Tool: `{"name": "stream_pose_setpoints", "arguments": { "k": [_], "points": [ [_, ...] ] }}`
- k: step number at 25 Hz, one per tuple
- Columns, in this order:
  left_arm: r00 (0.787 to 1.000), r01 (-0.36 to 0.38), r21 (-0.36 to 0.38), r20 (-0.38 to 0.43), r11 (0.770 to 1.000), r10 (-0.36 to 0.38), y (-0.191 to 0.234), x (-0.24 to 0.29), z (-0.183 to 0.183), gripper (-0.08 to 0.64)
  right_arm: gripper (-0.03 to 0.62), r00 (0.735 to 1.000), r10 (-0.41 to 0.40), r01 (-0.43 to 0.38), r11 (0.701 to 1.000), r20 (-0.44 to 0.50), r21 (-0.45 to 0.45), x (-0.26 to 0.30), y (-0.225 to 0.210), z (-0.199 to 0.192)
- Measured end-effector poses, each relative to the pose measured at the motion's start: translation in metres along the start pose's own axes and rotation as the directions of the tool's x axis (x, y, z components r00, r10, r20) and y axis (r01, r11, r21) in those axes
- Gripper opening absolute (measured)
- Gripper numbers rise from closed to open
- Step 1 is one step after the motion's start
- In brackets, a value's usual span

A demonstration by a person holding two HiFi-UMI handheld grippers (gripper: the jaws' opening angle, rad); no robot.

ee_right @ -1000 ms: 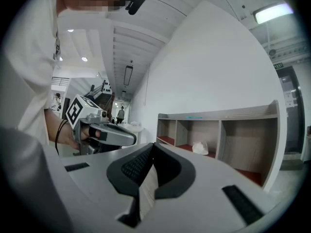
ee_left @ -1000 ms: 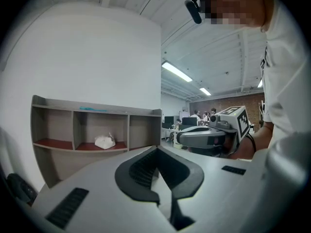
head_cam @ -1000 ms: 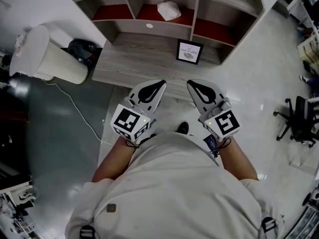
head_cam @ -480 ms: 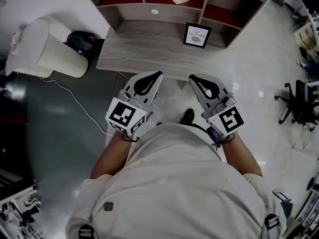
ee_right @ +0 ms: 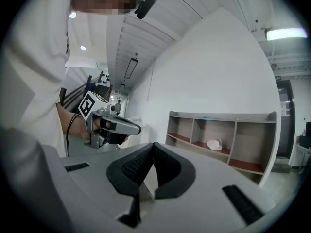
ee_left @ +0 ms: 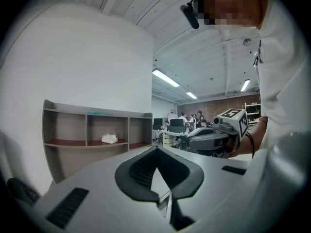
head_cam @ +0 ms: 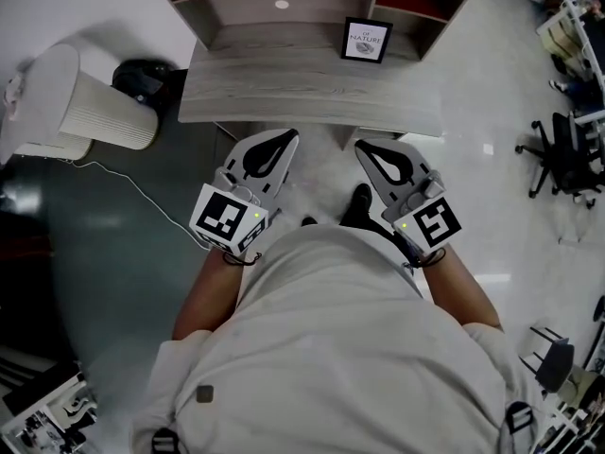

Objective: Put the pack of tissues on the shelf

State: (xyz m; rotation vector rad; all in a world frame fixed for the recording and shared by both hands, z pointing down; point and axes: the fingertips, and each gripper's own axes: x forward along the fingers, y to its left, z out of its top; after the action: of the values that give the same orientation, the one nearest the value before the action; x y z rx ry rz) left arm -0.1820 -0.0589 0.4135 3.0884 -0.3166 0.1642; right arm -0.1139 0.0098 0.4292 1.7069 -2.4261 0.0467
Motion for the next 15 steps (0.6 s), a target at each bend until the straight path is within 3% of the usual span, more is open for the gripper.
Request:
{"name": "stream_pose_setpoints", "arguments": {
  "k": [15],
  "points": [
    [0.999, 0.047, -0.021, 0.002, 0.999, -0.047, -0.020, -0.043, -0.008, 0.014, 0.018, 0.998, -0.043, 0.044, 0.999, -0.040, 0.018, -0.021, 0.050, -0.017]
  ]
}}
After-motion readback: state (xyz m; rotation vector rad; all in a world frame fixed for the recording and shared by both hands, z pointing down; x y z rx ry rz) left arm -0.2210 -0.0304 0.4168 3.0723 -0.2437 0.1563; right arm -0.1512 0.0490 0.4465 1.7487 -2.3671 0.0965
